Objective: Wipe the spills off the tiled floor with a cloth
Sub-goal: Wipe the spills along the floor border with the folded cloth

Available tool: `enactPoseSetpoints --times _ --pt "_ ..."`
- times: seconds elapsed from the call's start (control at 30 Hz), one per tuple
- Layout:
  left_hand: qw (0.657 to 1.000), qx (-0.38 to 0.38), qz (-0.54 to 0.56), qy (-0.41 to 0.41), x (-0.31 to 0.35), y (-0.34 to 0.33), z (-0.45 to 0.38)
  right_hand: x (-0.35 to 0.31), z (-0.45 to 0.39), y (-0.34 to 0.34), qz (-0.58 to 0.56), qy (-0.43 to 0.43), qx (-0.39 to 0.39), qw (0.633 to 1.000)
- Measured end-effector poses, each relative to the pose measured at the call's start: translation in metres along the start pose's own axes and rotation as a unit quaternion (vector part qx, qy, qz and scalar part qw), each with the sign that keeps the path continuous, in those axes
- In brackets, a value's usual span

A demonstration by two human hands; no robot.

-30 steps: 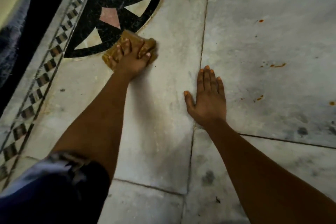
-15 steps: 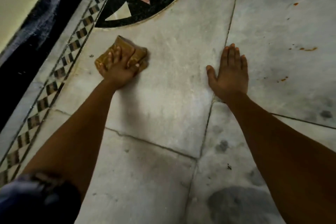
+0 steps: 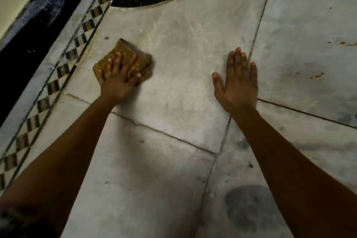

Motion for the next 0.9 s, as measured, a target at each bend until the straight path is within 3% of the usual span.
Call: enactPoseSetpoints --times 0.07,0.17,0.37,0.53,0.77,0.9 --pt "0.999 0.006 0.018 0.046 0.001 0.010 -0.035 0.000 0.001 0.000 0.005 0.000 -0.004 1.000" --pt "0.999 -0.005 0.026 0.044 0.019 0.016 -0.059 -0.001 0.001 0.002 0.006 -0.001 -0.007 1.000" --pt "0.995 -0.022 -0.025 -0.094 0.062 -0.004 0.020 -0.001 0.002 0.005 0.001 -0.003 -0.018 1.000" --pt "0.980 -0.044 -0.024 -0.193 0.034 -0.007 0.090 -0.001 0.002 0.006 -0.012 0.004 -0.017 1.000" --pt "0.998 0.023 -0.026 -0.056 -0.006 0.023 0.057 0.000 0.002 0.008 -0.041 0.015 -0.007 0.999" --pt "0.995 0.059 -0.054 -0.051 0.016 0.028 0.058 -0.001 0.010 0.014 -0.072 0.031 -0.022 0.997"
Point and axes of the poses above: each hand's wrist, its own z-axis away from the middle knuckle, its own y-axis out of the back of the hand, x = y × z, the point moved 4 cm from there along -z, towards the middle knuckle, and after that the axes turned 5 degrees about -y, right-handed, at the moved point
